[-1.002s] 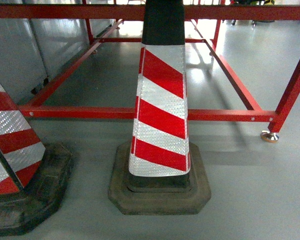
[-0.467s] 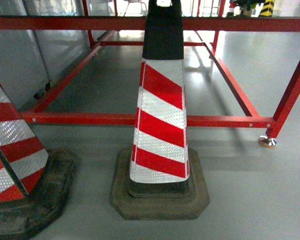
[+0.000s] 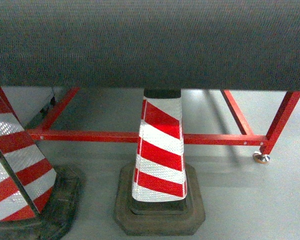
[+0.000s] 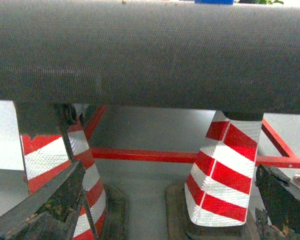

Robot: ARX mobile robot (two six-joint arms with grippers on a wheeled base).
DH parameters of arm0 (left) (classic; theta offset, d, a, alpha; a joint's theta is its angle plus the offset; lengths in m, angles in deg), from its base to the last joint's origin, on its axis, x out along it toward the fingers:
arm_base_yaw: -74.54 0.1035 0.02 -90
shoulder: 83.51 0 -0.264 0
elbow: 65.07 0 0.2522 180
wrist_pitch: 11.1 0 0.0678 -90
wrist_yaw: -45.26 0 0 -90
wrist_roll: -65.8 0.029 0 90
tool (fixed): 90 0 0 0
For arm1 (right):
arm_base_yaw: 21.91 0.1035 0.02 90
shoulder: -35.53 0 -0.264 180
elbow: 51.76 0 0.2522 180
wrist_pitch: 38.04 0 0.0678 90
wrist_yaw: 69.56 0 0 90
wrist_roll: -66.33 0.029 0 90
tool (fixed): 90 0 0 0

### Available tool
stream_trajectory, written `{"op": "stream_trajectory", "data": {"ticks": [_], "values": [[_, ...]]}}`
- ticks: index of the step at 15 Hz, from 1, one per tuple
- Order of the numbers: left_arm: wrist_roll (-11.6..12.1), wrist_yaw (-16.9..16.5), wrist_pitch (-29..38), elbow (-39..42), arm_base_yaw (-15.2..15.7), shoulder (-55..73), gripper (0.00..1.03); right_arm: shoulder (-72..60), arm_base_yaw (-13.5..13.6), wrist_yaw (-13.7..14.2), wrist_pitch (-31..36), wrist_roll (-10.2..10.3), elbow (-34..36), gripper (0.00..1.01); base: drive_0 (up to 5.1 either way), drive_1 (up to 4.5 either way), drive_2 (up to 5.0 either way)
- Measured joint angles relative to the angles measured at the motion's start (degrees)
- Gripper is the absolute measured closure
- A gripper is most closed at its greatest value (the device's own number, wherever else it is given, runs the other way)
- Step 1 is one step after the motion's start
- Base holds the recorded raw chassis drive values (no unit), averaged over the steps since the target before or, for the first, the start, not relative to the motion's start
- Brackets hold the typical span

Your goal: Sort blue parts and orange caps into right shelf containers

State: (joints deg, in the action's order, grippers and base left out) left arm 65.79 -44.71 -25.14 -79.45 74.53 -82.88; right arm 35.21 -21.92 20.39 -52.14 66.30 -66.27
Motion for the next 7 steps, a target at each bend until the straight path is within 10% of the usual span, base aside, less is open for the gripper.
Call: {"op": "stream_trajectory", "data": {"ticks": [7], "values": [[0.0,0.0,0.0,0.0,0.0,0.0,0.05,0.0,0.0,0.0,0.1,0.0,0.0,0.03,0.0,0.0,0.0]]}}
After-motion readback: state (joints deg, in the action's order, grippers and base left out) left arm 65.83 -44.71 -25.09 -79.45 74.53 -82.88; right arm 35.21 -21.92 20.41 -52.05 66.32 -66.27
